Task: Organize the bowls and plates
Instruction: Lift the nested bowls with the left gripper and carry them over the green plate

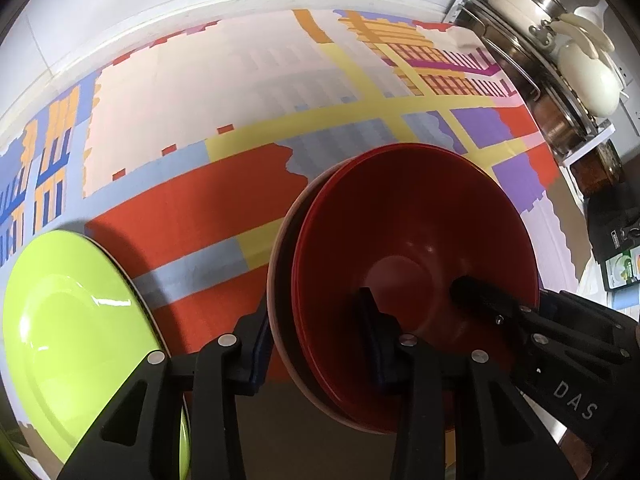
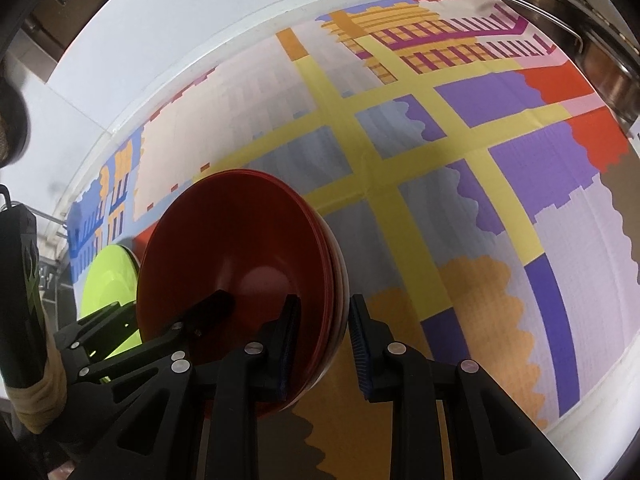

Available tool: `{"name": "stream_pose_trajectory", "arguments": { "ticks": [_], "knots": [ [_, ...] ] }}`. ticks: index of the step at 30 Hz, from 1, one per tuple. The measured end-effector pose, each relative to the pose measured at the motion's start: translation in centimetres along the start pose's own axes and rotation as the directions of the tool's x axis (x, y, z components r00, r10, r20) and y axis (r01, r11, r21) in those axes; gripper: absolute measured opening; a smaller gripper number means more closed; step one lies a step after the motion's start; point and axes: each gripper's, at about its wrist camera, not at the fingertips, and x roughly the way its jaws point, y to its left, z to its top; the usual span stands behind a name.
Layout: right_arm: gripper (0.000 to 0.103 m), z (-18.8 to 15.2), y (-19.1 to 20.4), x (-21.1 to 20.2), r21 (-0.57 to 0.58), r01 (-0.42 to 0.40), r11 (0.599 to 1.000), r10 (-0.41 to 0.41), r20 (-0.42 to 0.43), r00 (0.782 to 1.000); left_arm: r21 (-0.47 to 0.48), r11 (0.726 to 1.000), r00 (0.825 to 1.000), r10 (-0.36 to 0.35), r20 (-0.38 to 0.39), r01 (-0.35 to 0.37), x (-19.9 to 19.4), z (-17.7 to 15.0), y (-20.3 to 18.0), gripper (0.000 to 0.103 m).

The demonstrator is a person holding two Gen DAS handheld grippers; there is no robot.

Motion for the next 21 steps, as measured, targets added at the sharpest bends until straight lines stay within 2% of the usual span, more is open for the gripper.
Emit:
{"name": "stream_pose_trajectory", "arguments": {
  "ticks": [10, 21],
  "knots": [
    [0.026, 0.1, 1.3, -1.1, -0.014, -0.016, 1.000, 0.016, 0.006, 1.000, -0.038, 0.999, 0.999, 0.011, 0.046, -0.009, -2.9, -0.4, 1.6, 0.038],
    [0.026, -0.1, 7.2, -2.7, -0.132, -0.064, 0.989, 0.070, 0.043, 0.997, -0.139, 0.990, 0.990, 0.046, 0.136, -0.027, -7.5, -2.2, 6.3, 0.038]
  ]
}}
